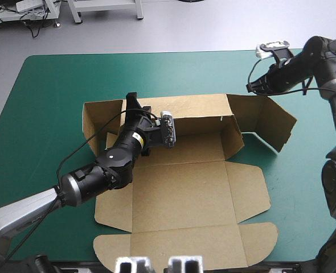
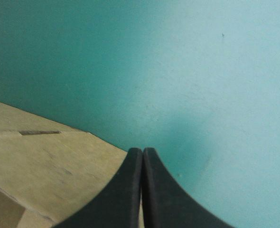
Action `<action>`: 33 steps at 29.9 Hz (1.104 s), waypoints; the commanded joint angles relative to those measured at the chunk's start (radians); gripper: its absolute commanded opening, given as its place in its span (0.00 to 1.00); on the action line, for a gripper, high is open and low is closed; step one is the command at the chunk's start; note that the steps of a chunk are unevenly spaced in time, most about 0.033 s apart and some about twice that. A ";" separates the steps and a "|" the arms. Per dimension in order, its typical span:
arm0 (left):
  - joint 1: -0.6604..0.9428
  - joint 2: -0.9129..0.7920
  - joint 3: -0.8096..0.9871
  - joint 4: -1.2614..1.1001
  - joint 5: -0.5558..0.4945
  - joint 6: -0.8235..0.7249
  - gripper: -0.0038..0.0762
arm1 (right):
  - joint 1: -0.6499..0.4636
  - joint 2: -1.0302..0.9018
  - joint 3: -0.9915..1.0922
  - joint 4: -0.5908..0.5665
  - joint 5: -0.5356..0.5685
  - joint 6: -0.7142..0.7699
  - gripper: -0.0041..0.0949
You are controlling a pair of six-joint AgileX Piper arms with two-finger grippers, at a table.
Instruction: Fold the box
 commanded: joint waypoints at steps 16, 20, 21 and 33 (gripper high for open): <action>-0.006 -0.025 -0.014 -0.011 -0.024 -0.136 0.03 | -0.072 -0.136 0.215 0.198 -0.037 -0.213 0.02; -0.006 -0.025 -0.014 -0.032 -0.024 -0.136 0.03 | -0.072 -0.136 0.218 0.271 0.018 -0.257 0.02; -0.006 -0.025 -0.014 -0.032 -0.024 -0.136 0.03 | -0.072 -0.139 0.222 0.273 0.018 -0.255 0.02; -0.006 -0.025 -0.014 -0.039 -0.021 -0.212 0.03 | -0.072 -0.211 0.413 0.356 0.018 -0.325 0.02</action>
